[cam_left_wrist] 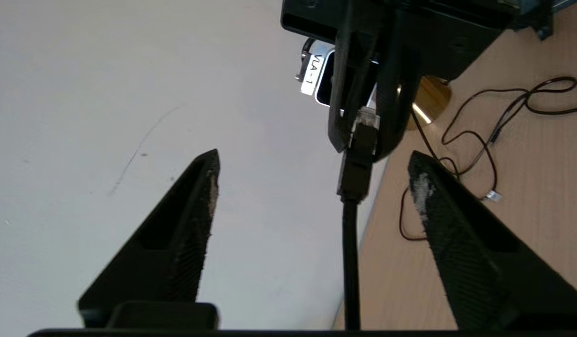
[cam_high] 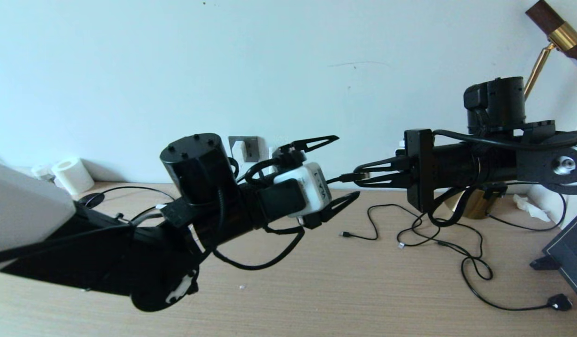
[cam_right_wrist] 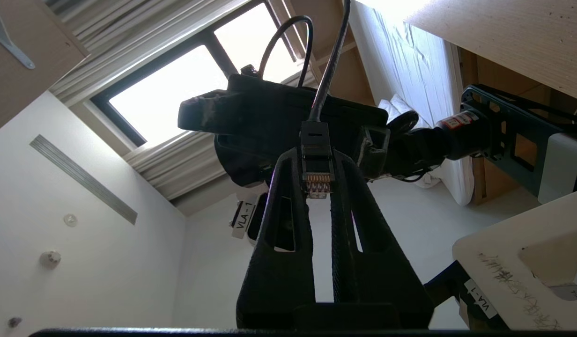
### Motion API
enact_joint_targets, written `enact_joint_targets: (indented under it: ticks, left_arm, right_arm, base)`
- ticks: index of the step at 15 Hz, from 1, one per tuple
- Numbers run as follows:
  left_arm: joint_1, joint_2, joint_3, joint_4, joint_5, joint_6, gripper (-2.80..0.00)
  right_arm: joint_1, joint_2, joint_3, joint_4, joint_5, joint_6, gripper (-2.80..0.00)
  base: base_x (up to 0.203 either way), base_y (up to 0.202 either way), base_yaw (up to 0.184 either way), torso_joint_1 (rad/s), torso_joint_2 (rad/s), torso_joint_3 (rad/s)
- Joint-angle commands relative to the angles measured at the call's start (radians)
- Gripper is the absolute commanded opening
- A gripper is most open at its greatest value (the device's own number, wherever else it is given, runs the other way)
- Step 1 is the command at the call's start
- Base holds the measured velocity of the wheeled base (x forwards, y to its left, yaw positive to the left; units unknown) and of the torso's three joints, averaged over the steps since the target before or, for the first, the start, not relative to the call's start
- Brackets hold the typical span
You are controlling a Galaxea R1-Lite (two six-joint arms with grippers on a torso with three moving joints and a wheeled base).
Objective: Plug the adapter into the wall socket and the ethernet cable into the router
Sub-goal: Hand it to the other hand
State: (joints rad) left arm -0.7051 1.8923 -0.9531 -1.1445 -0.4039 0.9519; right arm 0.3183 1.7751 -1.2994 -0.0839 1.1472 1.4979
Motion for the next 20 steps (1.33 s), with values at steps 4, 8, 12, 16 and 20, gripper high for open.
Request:
enact_joint_targets:
  ticks: [4,8,12,16,20]
  left_arm:
    - [-0.001,0.019,-0.008,-0.006,-0.005,0.005,0.00]
    - [-0.001,0.019,0.000,-0.007,-0.009,0.005,0.00]
    - [0.001,0.017,0.005,-0.006,-0.010,0.007,-2.80]
    - [0.000,0.011,0.013,-0.008,-0.010,0.006,-2.80]
    - [-0.002,0.004,0.021,-0.007,-0.010,0.007,-2.80]
  right_arm:
    - [-0.001,0.001,-0.001,0.000,0.008,0.007,-2.80]
    - [-0.001,0.001,-0.001,0.000,0.006,0.008,-2.80]
    - [-0.001,0.003,-0.003,0.000,0.006,0.008,-2.80]
    - [-0.001,0.003,-0.005,0.000,0.006,0.008,-2.80]
    - [-0.001,0.004,-0.005,0.000,0.006,0.008,-2.80]
  base:
    - [0.000,0.000,0.000,0.000,0.00,0.000]
    - [0.000,0.000,0.000,0.000,0.00,0.000]
    - [0.000,0.000,0.000,0.000,0.00,0.000]
    - [0.000,0.000,0.000,0.000,0.00,0.000]
    - [0.000,0.000,0.000,0.000,0.00,0.000]
